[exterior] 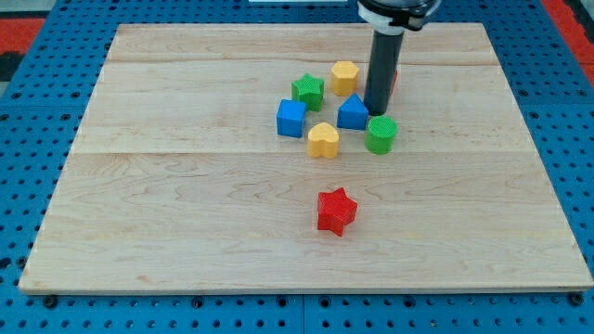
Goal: Move the red star up and slightly right
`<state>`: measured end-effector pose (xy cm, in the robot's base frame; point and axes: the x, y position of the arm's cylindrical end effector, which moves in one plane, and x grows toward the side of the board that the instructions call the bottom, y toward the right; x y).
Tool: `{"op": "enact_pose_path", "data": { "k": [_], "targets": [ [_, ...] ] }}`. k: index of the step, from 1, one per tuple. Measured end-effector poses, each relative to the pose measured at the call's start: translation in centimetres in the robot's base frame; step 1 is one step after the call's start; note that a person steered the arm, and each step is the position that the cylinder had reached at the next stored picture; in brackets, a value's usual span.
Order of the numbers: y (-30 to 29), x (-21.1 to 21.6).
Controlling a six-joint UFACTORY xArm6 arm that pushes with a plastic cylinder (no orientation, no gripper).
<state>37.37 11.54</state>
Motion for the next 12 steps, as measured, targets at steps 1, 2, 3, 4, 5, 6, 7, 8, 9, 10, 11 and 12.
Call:
{"op": "enact_pose_path", "data": {
  "k": [1,2,3,4,5,6,7,8,9,10,11,12],
  "targets": [
    [7.1,0.0],
    [12.8,2.4],
    [13.1,8.2],
    [12.0,14.6],
    [7.1,18.6],
    [1.3,22.4],
    [-6.1,23.5],
    [-11.3,22.7],
    [-11.5,20.3],
    [-10.6,17.4],
    [-7.7,16.1],
    [-1.6,16.1]
  ]
}}
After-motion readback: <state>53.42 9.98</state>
